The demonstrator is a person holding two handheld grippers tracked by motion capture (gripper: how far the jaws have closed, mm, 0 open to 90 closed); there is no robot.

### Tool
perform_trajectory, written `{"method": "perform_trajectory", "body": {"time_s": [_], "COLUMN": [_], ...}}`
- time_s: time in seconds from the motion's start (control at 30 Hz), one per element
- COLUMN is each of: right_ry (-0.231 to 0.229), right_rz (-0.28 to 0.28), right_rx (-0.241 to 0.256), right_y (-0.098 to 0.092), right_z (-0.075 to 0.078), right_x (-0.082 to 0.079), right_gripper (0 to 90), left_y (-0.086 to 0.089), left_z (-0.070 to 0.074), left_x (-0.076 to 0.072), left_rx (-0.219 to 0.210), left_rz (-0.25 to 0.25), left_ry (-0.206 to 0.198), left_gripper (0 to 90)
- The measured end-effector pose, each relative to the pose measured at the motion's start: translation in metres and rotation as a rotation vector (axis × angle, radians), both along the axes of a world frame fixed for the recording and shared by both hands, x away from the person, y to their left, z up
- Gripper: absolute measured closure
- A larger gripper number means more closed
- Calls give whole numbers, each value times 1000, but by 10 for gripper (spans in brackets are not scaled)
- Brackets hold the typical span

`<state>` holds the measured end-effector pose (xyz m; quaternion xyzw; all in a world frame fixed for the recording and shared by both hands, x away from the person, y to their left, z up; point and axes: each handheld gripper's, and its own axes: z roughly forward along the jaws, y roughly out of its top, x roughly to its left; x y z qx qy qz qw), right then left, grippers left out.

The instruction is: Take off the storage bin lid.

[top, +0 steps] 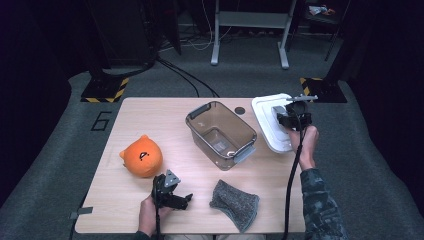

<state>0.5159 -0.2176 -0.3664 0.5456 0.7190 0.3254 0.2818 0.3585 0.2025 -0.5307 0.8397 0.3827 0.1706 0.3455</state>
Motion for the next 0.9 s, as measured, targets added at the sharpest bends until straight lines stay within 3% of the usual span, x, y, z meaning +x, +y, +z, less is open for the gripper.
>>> {"method": "perform_trajectory", "body": {"time_s": [0.9], "right_ry": [99], "right_rz": [-108], "right_rx": [18], "right_y": [3], "right_z": [-84], "right_x": [22], "right_gripper": [661], "left_y": [0], "left_z": [0], "left_x": [0], "left_rx": [1], "left_rz": [0], "left_ry": [-1], "left_gripper": [4]}}
